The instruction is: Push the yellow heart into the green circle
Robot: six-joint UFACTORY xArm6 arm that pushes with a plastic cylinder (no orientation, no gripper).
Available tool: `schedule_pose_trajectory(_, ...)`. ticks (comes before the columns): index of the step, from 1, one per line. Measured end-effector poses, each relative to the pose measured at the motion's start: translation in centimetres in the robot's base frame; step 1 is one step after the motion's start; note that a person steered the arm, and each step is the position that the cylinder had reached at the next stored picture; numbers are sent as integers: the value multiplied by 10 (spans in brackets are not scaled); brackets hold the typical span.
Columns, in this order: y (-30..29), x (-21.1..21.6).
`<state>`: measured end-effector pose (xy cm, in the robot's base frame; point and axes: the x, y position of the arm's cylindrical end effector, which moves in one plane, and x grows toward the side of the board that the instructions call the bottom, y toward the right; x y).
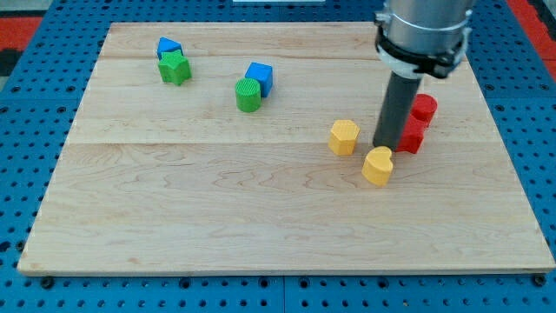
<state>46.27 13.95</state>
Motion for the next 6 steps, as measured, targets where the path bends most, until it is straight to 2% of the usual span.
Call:
schedule_pose_trajectory(1, -18, 58)
schedule_pose_trajectory(2, 18, 70)
schedule_pose_trajectory(3, -47, 92)
schedule_pose_trajectory(4, -184, 46)
schedule_pose_trajectory(5, -218, -5)
schedule_pose_trajectory(6, -181, -5)
